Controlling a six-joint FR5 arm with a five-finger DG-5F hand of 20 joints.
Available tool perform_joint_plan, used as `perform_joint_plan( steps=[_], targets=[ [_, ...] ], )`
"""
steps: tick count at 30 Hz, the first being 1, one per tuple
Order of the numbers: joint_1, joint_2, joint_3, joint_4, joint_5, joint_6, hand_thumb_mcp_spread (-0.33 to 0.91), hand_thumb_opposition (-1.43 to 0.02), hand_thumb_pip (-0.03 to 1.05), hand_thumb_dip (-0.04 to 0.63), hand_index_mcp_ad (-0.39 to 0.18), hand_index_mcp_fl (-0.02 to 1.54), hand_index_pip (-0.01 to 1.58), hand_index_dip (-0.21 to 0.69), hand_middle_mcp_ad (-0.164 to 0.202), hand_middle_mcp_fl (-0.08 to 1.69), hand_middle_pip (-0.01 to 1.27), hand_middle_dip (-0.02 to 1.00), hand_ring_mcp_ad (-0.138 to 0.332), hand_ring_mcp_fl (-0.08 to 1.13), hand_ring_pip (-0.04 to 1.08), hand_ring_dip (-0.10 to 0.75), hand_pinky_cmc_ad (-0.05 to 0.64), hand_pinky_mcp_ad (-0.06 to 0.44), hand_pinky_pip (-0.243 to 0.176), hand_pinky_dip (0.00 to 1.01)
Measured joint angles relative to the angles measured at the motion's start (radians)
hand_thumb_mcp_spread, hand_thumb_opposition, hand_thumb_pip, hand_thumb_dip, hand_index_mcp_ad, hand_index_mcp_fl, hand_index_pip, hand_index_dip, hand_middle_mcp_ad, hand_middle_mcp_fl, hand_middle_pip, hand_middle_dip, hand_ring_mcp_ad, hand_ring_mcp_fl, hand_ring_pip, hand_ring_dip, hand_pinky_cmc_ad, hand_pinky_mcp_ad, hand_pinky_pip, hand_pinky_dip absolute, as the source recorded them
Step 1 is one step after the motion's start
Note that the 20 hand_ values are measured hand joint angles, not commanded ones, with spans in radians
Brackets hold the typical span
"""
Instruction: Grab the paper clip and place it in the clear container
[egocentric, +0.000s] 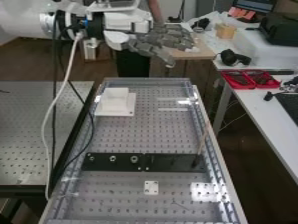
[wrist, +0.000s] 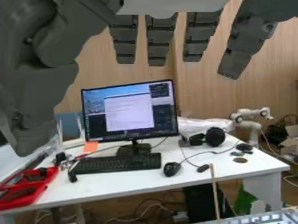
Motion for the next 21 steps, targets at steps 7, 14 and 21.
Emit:
perform_joint_plan(
  steps=[7, 14, 21],
  targets=[
    [-0.017, 0.012, -0.006, 0.001, -0.022, -0.011, 0.24, -0.71, 0.43, 0.115, -0.105, 0.05, 0.11, 0.222, 0.024, 0.00, 0.13, 0.19, 0.127, 0.00, 0.08, 0.112, 0.396, 0.295, -0.124, 0.49],
    [-0.033, 0.013, -0.005, -0.001, -0.053, -0.008, 0.24, -0.71, 0.43, 0.119, -0.105, 0.05, 0.11, 0.223, 0.024, 0.00, 0.13, 0.19, 0.127, 0.00, 0.08, 0.112, 0.396, 0.295, -0.124, 0.49],
    [-0.044, 0.018, 0.002, 0.003, -0.073, -0.009, 0.24, -0.71, 0.42, 0.119, -0.105, 0.05, 0.11, 0.223, 0.024, 0.00, 0.13, 0.19, 0.127, 0.00, 0.08, 0.112, 0.396, 0.295, -0.124, 0.49]
  ],
)
